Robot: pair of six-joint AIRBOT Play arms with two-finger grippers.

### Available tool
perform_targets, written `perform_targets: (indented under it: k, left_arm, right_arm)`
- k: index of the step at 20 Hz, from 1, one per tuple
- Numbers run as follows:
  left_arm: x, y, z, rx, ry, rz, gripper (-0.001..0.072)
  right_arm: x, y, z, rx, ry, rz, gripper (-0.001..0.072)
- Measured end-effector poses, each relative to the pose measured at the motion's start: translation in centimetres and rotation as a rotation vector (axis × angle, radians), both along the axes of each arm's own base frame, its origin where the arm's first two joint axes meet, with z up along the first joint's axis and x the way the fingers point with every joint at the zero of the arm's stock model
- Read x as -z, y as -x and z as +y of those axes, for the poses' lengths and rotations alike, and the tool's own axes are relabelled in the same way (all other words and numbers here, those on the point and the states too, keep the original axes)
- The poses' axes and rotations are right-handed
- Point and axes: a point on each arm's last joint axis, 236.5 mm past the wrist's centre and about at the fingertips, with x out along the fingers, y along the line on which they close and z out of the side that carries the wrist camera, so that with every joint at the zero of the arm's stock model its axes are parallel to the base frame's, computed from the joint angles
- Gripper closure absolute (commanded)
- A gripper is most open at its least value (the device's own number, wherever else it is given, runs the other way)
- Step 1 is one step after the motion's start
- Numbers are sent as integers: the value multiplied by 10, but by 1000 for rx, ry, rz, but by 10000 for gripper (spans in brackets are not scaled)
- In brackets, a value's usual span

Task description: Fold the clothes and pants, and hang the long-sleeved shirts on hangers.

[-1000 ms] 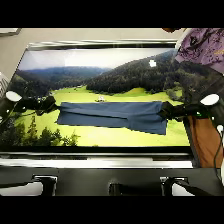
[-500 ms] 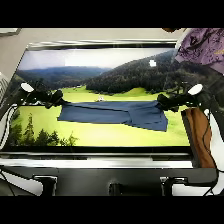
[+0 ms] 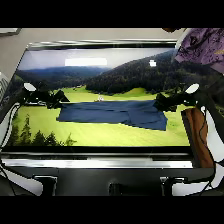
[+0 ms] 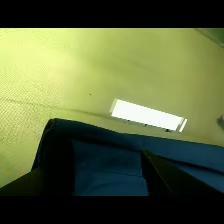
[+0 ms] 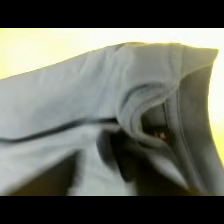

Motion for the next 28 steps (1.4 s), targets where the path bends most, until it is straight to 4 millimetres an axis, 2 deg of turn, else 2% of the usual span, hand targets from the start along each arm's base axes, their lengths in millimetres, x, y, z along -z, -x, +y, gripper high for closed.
perform_targets:
  k: [1, 2, 4, 6, 8, 12, 16, 23, 24, 26, 27, 28]
  left_arm:
    - [-6, -3, 3, 6, -13, -12, 158]
    - [-17, -8, 4, 8, -15, -36, 157]
    - [-39, -11, 6, 26, -32, -69, 157]
    - [-60, -14, 11, 35, -62, -109, 157]
    - [-74, -13, 13, 44, -80, -131, 157]
    - [-89, -10, 15, 56, -95, -147, 157]
    - [-93, -6, 14, 66, -95, -138, 157]
    - [-93, -4, 13, 71, -94, -131, 157]
    - [-93, -4, 13, 71, -95, -131, 157]
    - [-93, -4, 13, 71, -94, -130, 157]
    - [-93, -4, 13, 71, -95, -130, 157]
    - [-93, -3, 13, 70, -94, -130, 162]
  right_arm:
    - [-9, -2, -2, 1, -13, 0, 124]
    - [-20, -5, -9, 2, -18, -4, 53]
    - [-34, -6, -34, 25, -23, -4, 42]
    - [-36, 0, -58, 41, -48, 12, 35]
    - [-30, 8, -66, 25, -100, 37, 34]
    - [-3, 16, -62, -22, -209, 79, 34]
    - [23, 20, -55, -48, -284, 117, 35]
    - [36, 20, -32, -85, -385, 138, 56]
    - [37, 20, -24, -101, -390, 140, 75]
    - [42, 22, -9, -145, -372, 150, 298]
    - [45, 24, -1, -167, -360, 158, 435]
    - [49, 25, 5, -193, -335, 163, 609]
